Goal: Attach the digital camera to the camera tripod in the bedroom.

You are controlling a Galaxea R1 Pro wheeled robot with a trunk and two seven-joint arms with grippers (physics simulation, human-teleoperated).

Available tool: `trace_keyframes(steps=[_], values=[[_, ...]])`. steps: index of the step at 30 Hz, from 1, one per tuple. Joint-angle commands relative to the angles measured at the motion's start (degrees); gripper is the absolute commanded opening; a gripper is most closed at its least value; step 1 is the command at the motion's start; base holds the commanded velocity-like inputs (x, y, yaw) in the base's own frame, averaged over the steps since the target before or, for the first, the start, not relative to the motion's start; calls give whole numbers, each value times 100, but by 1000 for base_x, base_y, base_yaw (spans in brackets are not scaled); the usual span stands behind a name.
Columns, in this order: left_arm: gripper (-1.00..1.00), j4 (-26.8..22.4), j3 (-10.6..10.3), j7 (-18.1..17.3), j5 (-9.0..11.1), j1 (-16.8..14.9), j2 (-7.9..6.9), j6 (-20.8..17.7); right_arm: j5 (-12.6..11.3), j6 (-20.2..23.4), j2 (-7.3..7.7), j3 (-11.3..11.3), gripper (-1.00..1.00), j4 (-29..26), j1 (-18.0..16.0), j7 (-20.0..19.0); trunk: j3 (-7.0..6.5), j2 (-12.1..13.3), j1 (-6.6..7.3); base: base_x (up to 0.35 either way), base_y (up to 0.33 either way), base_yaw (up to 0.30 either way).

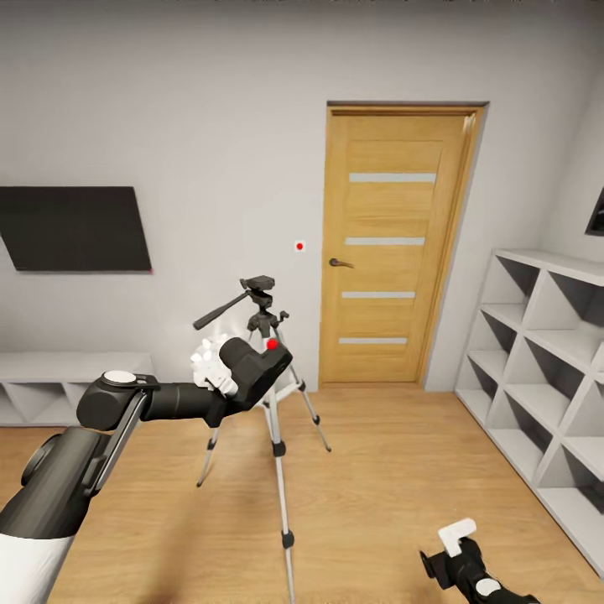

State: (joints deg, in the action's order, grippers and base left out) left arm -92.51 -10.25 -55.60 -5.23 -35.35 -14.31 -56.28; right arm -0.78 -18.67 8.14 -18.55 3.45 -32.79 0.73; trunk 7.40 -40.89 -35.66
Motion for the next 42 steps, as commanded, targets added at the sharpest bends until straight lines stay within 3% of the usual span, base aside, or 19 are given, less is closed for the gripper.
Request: trace_keyframes(steps=[1,3,7,13,15,16,18,20,26,36,42], values=[[-100,-4,-4,-56,-48,-7,-2,-23,-15,-27,14,-31,100,56,166,17,-9,33,22,-102,104,0],[-100,-4,-9,-56,-48,-7,-2,-23,-22,8,16,-28,100,89,583,26,-45,113,66,-102,104,0],[-100,-4,-8,-56,-48,-7,-2,-23,-27,298,-154,-25,100,108,1345,222,-117,273,154,-102,104,0],[-100,-4,-4,-56,-48,-7,-2,-23,-108,1149,-375,58,100,114,1931,679,-224,514,285,-55,56,0],[-100,-4,-4,-56,-48,-7,-2,-23,-322,1323,-418,236,100,117,2107,735,-260,594,329,-12,13,0],[-100,-4,-4,-56,-48,-7,-2,-23,-536,1391,-481,381,100,116,2251,757,-278,634,351,-7,7,0],[-100,-4,-3,-56,-48,-7,-2,-23,-968,1451,-687,576,100,114,2475,778,-314,715,395,-4,4,0],[-100,-4,-3,-56,-48,-7,-2,-23,-1194,1461,-851,656,100,114,2624,788,-350,795,439,-2,2,0],[-100,-4,-2,-56,-48,-7,-2,-23,-1370,1457,-957,723,100,112,2757,806,-458,1035,571,0,0,0],[-100,-4,-2,-55,-48,-7,-2,-23,-1402,1450,-946,778,100,106,2769,821,-637,1437,791,0,0,0],[-100,-4,-3,-56,-48,-7,-2,-23,-1407,1220,-944,901,100,96,2769,816,-745,1677,922,0,0,0]])
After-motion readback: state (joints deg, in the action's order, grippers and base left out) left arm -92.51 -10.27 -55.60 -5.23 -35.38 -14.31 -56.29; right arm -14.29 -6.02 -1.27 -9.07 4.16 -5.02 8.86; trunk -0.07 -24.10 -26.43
